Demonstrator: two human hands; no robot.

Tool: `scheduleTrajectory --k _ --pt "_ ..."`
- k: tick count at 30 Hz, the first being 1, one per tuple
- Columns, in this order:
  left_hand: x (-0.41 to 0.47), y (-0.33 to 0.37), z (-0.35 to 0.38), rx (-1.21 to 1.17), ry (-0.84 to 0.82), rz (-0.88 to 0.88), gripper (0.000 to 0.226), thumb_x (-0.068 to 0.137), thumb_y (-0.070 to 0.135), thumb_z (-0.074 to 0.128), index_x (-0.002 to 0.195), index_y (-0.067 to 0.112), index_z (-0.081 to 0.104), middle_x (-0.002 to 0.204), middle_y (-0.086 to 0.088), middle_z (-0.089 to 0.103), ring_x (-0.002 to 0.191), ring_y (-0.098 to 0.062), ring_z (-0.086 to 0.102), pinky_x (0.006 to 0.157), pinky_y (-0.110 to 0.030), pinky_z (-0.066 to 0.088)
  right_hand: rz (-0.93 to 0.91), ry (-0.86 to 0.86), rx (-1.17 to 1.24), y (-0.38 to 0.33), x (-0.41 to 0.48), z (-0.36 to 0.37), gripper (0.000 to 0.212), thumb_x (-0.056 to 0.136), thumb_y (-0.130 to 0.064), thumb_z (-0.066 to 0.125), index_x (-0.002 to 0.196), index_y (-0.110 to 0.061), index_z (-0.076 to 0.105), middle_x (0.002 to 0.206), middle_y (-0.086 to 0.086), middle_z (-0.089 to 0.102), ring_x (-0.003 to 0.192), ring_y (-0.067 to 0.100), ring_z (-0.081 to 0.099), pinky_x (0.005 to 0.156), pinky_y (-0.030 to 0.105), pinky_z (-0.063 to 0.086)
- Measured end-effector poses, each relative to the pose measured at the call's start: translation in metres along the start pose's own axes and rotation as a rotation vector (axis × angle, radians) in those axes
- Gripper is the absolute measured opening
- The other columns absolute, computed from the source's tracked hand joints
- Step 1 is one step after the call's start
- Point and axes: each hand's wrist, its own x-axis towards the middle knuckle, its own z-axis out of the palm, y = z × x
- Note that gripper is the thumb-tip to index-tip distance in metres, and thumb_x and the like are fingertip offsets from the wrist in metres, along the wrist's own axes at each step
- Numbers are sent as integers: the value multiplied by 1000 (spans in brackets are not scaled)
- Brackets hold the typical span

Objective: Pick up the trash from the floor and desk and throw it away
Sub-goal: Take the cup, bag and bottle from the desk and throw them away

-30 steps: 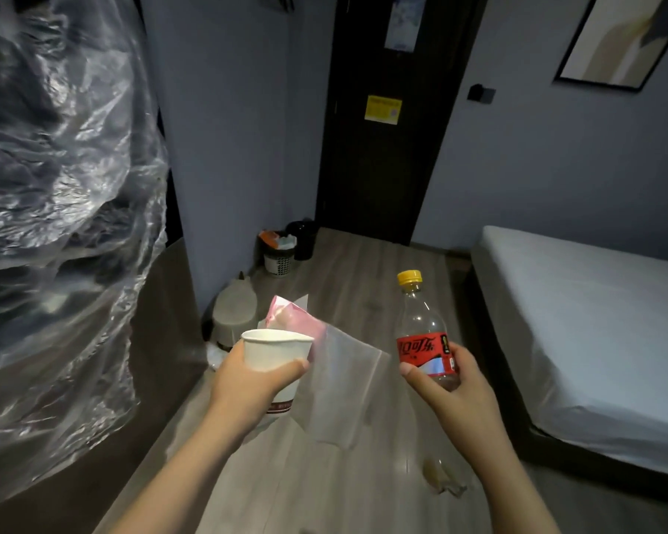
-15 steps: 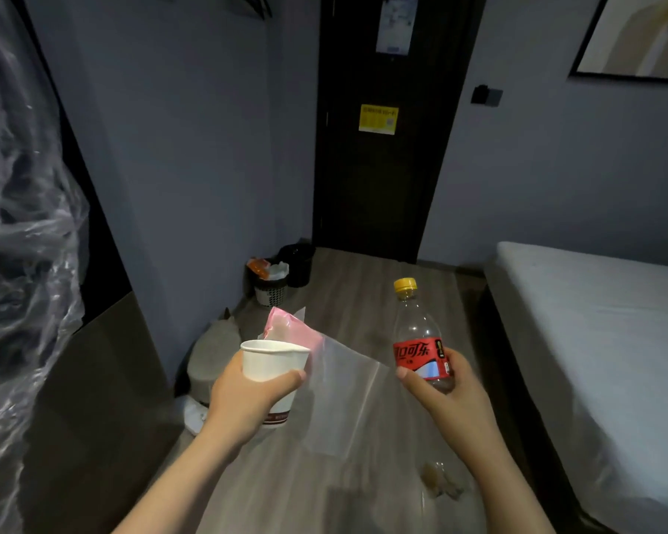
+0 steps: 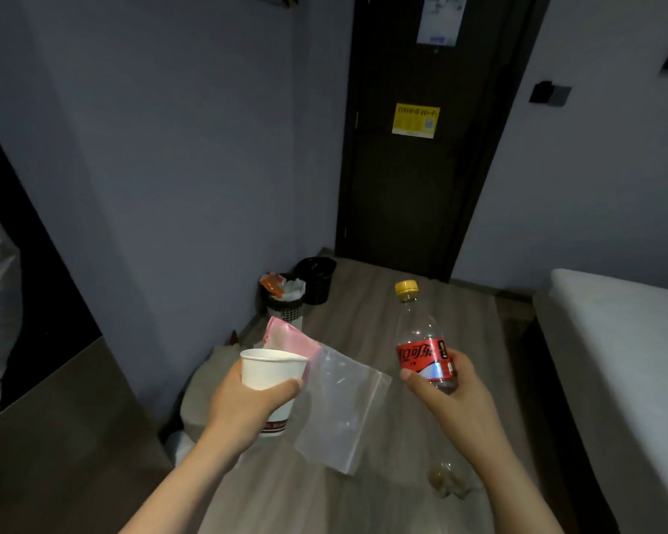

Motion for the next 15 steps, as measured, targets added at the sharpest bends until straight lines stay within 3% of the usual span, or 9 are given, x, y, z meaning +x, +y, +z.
scheduleTrajectory --k 4,7,11,15 --pt "84 7 5 -46 -11 -11 51 47 41 75 95 25 64 88 8 71 80 -11 66 62 -26 49 6 -7 -13 -11 75 34 48 73 -42 77 113 -37 49 88 -14 64 74 0 63 59 17 44" --pt "149 17 -1 -58 -18 -22 56 47 40 76 99 23 64 92 3 71 82 -14 67 63 -27 49 11 -14 -2 -26 128 62 40 72 -42 77 103 -41 51 83 -14 66 72 -7 63 59 18 44" --pt "232 27 -5 -25 -19 -22 69 36 52 72 99 25 65 93 3 71 87 -19 67 79 -40 56 27 7 37 -39 189 99 39 72 -38 78 103 -38 54 82 -13 68 71 -3 65 61 18 46" --pt "294 28 7 -26 -29 -45 70 33 54 72 96 25 66 89 3 72 83 -19 69 78 -42 57 42 13 19 -40 242 124 36 73 -32 79 99 -33 55 82 -7 67 69 -1 65 57 16 46"
